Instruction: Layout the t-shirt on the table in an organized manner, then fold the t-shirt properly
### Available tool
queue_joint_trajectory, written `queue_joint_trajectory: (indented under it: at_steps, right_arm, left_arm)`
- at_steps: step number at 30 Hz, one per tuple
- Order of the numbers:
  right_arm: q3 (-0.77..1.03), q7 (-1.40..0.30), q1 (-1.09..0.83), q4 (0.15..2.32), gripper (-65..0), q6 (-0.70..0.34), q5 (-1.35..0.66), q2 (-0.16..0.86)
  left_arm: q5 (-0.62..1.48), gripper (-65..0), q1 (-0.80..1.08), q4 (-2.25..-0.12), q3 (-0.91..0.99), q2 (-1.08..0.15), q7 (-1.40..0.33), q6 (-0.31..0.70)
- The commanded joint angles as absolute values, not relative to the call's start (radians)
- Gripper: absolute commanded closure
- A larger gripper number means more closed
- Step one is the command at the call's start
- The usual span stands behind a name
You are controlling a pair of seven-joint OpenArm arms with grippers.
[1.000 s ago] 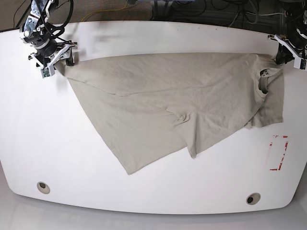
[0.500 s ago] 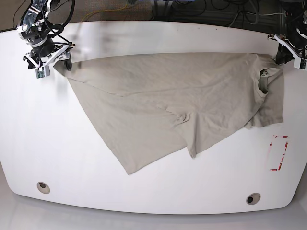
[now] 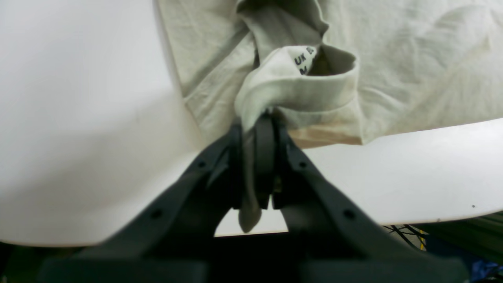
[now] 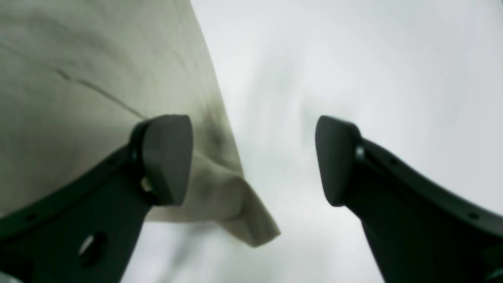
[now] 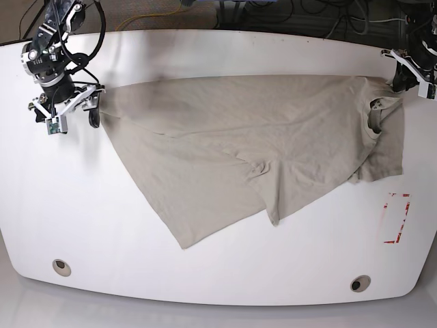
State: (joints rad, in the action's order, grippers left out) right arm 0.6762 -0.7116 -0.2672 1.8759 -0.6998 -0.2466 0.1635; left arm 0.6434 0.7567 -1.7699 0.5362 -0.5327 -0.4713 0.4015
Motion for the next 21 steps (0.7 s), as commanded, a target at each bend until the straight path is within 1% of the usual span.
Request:
queue_joint_trajectory:
  at_steps: [1, 4, 13, 15, 17, 18, 19, 20, 21]
  right_arm:
    - [0.682, -0.716, -0.254, 1.896, -46.8, -0.698, -0.262, 0.177]
    - [0.68, -0.74, -0.252, 1.896, -46.8, -0.698, -0.262, 0.18]
    - [0.68, -0.74, -0.254, 1.893, -46.8, -0.698, -0.265, 0.176]
    - [0.673, -0.74, -0.254, 1.893, -46.8, -0.698, -0.265, 0.176]
    - [0.654, -0.74, -0.254, 1.893, -46.8, -0.698, -0.262, 0.176]
    - [0.648, -0.74, -0.254, 1.893, -46.8, -0.698, -0.262, 0.176]
    - [0.641, -0.74, -0.254, 1.893, -46.8, -0.698, -0.262, 0.177]
    - [0.639, -0.74, -0.254, 1.893, -46.8, -0.698, -0.262, 0.177]
    - [0.639, -0.74, -0.254, 1.893, -46.8, -0.698, -0.262, 0.177]
  left_arm:
    - [0.648, 0.0, 0.765, -1.782, 0.545, -0.549, -0.449, 0.404]
    - [0.648, -0.1, 0.777, -1.782, 0.547, -0.549, -0.449, 0.404]
    - [0.648, -0.7, 0.777, -1.782, 0.544, -0.549, -0.449, 0.406]
    - [0.648, -2.6, 0.777, -1.782, 0.544, -0.549, -0.449, 0.406]
    - [0.648, -8.1, 0.777, -1.782, 0.544, -0.549, -0.449, 0.406]
    - [0.648, -11.9, 0.777, -1.782, 0.544, -0.549, -0.449, 0.406]
    - [0.648, -18.1, 0.777, -1.782, 0.544, -0.549, -0.449, 0.406]
    - [0.648, -20.6, 0.777, -1.782, 0.544, -0.549, -0.449, 0.406]
    - [0.648, -27.4, 0.777, -1.782, 0.544, -0.549, -0.449, 0.406]
